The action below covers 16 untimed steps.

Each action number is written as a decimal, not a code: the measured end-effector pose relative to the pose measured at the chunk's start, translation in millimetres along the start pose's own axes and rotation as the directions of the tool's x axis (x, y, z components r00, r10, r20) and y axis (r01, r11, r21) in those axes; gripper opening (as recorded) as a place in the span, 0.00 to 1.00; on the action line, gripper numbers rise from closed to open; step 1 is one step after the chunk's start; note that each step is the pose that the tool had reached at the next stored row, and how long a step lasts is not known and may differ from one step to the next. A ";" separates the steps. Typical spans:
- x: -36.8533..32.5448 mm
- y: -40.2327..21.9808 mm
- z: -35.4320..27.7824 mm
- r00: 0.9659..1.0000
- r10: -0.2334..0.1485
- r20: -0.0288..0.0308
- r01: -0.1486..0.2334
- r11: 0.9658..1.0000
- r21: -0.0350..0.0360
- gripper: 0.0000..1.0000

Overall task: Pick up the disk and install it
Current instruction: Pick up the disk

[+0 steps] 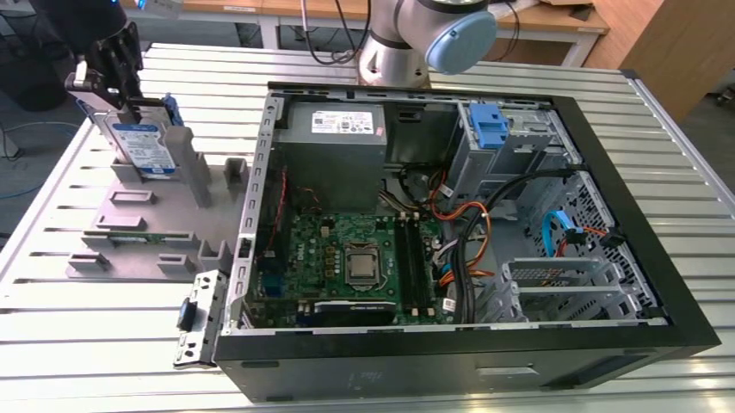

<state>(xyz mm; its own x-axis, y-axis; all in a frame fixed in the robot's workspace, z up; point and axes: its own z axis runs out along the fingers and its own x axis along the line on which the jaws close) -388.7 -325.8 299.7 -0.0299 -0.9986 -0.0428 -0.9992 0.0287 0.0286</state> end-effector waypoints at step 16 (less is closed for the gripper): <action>0.1 0.0 1.5 1.000 0.000 0.000 0.000 1.000 0.000 0.35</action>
<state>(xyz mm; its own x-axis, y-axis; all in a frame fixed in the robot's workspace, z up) -388.7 -325.8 298.2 -0.0299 -0.9986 -0.0428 -0.9992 0.0287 0.0286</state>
